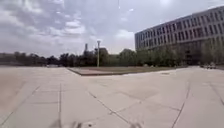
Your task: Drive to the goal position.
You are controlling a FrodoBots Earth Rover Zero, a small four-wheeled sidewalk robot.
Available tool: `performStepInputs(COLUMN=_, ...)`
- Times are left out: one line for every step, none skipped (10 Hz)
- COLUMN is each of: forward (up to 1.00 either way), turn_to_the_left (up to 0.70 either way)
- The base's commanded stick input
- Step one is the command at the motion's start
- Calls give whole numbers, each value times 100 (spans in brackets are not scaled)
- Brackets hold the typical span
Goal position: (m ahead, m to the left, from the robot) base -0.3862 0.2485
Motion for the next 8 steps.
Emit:
performStepInputs(forward=13, turn_to_the_left=-12)
performStepInputs(forward=9, turn_to_the_left=-13)
performStepInputs(forward=4, turn_to_the_left=-15)
performStepInputs(forward=0, turn_to_the_left=-17)
performStepInputs(forward=0, turn_to_the_left=-17)
performStepInputs(forward=0, turn_to_the_left=-17)
performStepInputs(forward=0, turn_to_the_left=-17)
performStepInputs(forward=0, turn_to_the_left=-17)
